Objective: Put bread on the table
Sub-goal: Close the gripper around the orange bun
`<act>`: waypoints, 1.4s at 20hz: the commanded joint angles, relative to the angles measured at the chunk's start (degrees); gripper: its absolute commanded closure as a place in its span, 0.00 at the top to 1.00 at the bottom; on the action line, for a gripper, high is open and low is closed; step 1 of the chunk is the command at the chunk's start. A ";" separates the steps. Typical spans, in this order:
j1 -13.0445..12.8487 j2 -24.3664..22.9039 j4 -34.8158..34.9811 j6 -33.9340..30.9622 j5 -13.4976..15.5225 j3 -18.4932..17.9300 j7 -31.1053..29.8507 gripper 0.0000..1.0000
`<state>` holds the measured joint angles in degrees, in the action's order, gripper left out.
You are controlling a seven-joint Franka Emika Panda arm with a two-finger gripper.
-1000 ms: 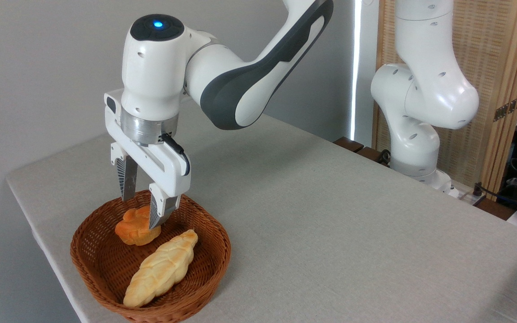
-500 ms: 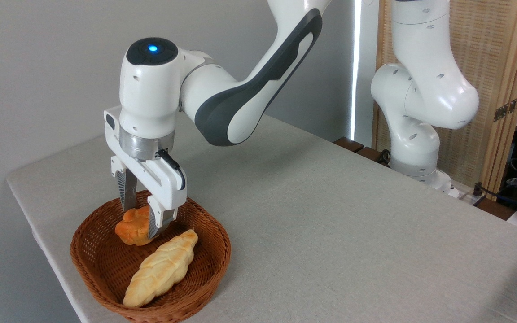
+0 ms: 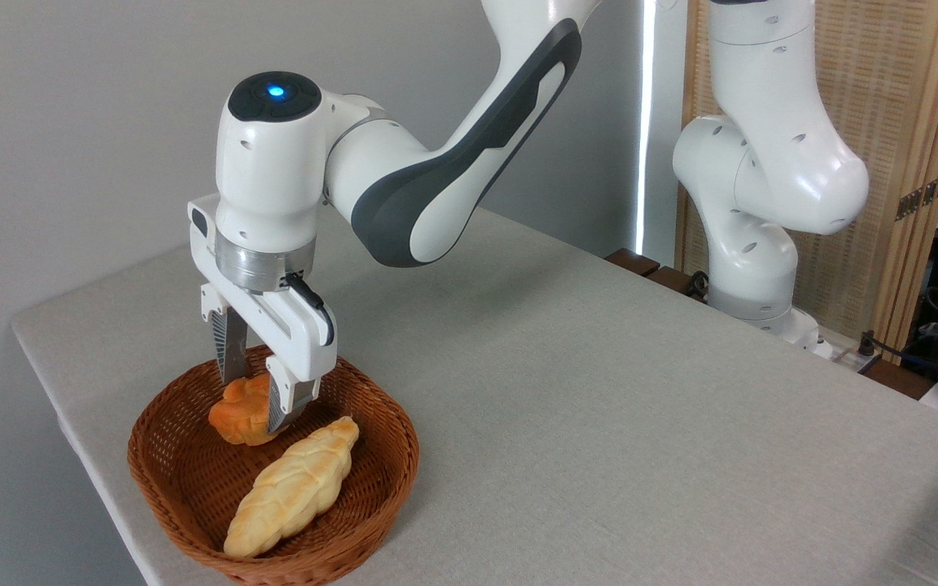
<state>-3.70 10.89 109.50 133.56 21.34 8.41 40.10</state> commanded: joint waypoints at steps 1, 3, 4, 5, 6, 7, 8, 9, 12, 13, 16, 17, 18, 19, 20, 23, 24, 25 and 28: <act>-0.16 -0.43 0.71 1.44 0.55 -0.06 0.51 0.56; -0.16 -0.35 0.71 1.44 0.55 -0.06 0.51 0.56; -0.16 -0.35 0.71 1.44 0.63 -0.06 0.51 0.56; -0.16 -0.35 0.71 1.44 0.64 -0.06 0.51 0.56; -0.16 -0.35 0.71 1.44 0.64 -0.06 0.51 0.56; -0.16 -0.35 0.63 1.44 0.55 -0.06 0.51 0.55; -0.16 -0.35 0.71 1.44 0.63 -0.06 0.51 0.55; -0.16 -0.35 0.71 1.44 0.64 -0.06 0.51 0.55; -0.16 -0.35 0.63 1.44 0.63 -0.06 0.59 0.55; -0.08 -0.35 0.63 1.44 0.64 -0.06 0.68 0.55; -0.07 -0.35 0.63 1.35 0.64 -0.06 0.77 0.55; -0.07 -0.35 0.54 1.35 0.64 -0.06 0.77 0.55; -0.07 -0.43 0.45 1.35 0.64 -0.06 0.77 0.55; -0.07 -0.61 0.36 1.35 0.64 -0.15 0.77 0.55; 0.01 -0.96 0.28 1.35 0.64 -0.41 0.77 0.55; 0.10 -1.22 0.01 1.27 0.64 -0.68 0.77 0.57; 0.10 -1.66 -0.08 1.18 0.64 -0.85 0.77 0.57; 0.28 -2.10 -0.08 1.09 0.81 -0.86 0.77 0.57; 0.54 -4.12 -0.08 0.39 1.07 -1.12 0.24 0.57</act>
<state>-3.24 9.65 108.72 133.70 21.34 7.83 40.13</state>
